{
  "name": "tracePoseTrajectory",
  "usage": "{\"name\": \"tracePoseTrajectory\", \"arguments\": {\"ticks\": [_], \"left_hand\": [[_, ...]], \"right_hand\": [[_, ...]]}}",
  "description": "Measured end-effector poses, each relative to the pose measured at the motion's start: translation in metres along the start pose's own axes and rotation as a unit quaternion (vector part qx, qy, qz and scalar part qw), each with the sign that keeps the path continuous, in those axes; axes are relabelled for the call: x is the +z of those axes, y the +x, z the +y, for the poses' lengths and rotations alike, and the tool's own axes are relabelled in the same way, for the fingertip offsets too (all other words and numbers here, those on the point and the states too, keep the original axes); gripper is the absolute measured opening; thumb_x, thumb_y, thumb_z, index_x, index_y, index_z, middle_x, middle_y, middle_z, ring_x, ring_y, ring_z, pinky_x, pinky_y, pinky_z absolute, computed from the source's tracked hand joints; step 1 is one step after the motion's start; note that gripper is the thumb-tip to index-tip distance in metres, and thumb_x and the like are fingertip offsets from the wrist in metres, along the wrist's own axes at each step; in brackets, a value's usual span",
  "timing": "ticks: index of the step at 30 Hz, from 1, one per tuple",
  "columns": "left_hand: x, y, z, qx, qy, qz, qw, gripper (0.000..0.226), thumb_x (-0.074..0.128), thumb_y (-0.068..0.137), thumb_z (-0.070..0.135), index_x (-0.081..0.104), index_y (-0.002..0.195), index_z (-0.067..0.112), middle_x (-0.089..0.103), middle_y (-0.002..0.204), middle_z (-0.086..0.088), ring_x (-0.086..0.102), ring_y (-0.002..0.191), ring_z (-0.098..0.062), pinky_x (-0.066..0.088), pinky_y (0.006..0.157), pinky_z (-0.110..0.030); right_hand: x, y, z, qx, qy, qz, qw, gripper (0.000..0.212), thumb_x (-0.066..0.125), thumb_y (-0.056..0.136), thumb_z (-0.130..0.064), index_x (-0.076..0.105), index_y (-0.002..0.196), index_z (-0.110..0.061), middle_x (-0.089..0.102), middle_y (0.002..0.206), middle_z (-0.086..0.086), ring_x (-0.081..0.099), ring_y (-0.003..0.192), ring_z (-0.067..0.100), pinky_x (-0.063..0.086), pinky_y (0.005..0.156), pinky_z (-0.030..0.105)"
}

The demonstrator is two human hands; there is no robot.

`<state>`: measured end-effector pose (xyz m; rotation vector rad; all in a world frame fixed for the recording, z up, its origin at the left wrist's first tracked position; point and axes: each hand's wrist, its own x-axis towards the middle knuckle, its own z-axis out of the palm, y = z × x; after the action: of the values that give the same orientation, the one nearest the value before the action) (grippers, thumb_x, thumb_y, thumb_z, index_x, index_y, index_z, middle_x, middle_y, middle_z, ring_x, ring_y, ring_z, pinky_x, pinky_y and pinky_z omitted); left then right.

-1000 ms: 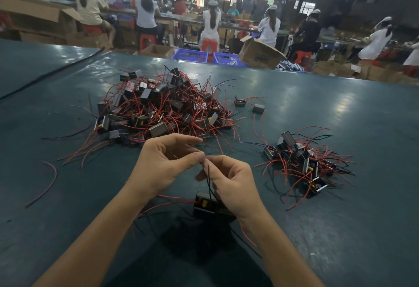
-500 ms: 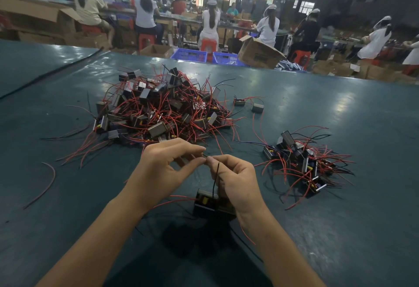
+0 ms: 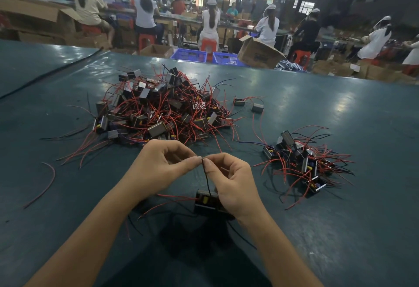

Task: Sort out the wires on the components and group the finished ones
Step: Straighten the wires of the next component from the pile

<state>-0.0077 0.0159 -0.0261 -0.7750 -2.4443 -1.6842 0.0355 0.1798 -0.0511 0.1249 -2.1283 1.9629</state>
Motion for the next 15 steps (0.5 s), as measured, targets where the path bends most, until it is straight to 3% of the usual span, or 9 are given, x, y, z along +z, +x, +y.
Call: {"name": "tracePoseTrajectory", "arguments": {"ticks": [5, 7, 10, 15], "left_hand": [[0.0006, 0.0034, 0.0003, -0.171, -0.123, -0.047, 0.976, 0.022, 0.075, 0.064, 0.039, 0.074, 0.064, 0.017, 0.065, 0.061, 0.0, 0.058, 0.053, -0.007, 0.046, 0.049, -0.018], [-0.001, 0.0036, 0.0, -0.213, -0.151, -0.068, 0.963, 0.021, 0.076, 0.062, 0.038, 0.072, 0.059, 0.018, 0.062, 0.06, 0.0, 0.054, 0.051, -0.008, 0.043, 0.048, -0.018], [-0.0037, 0.0028, 0.0018, -0.262, -0.19, -0.104, 0.94, 0.02, 0.077, 0.06, 0.038, 0.07, 0.055, 0.019, 0.058, 0.058, 0.002, 0.049, 0.048, -0.006, 0.038, 0.044, -0.016], [0.0006, 0.0043, 0.0039, -0.36, -0.298, -0.125, 0.875, 0.017, 0.073, 0.059, 0.031, 0.066, 0.049, 0.019, 0.051, 0.055, 0.006, 0.042, 0.042, -0.005, 0.031, 0.04, -0.017]], "right_hand": [[0.0027, -0.0029, 0.0017, -0.053, -0.059, 0.013, 0.997, 0.01, 0.065, 0.093, -0.011, 0.069, 0.087, -0.018, 0.069, 0.081, 0.014, 0.059, 0.07, 0.034, 0.052, 0.069, 0.04], [0.003, -0.0039, 0.0024, -0.059, -0.074, 0.012, 0.995, 0.006, 0.066, 0.092, -0.012, 0.07, 0.089, -0.014, 0.069, 0.079, 0.013, 0.056, 0.064, 0.025, 0.05, 0.065, 0.038], [0.0025, -0.0048, 0.0039, -0.073, -0.094, 0.007, 0.993, 0.005, 0.066, 0.093, -0.013, 0.071, 0.092, -0.01, 0.065, 0.071, 0.003, 0.049, 0.058, 0.005, 0.042, 0.056, 0.021], [0.0035, -0.006, 0.0045, -0.124, -0.121, 0.015, 0.985, 0.004, 0.065, 0.093, -0.011, 0.069, 0.092, -0.01, 0.063, 0.07, -0.003, 0.052, 0.057, 0.008, 0.042, 0.054, 0.02]]}}
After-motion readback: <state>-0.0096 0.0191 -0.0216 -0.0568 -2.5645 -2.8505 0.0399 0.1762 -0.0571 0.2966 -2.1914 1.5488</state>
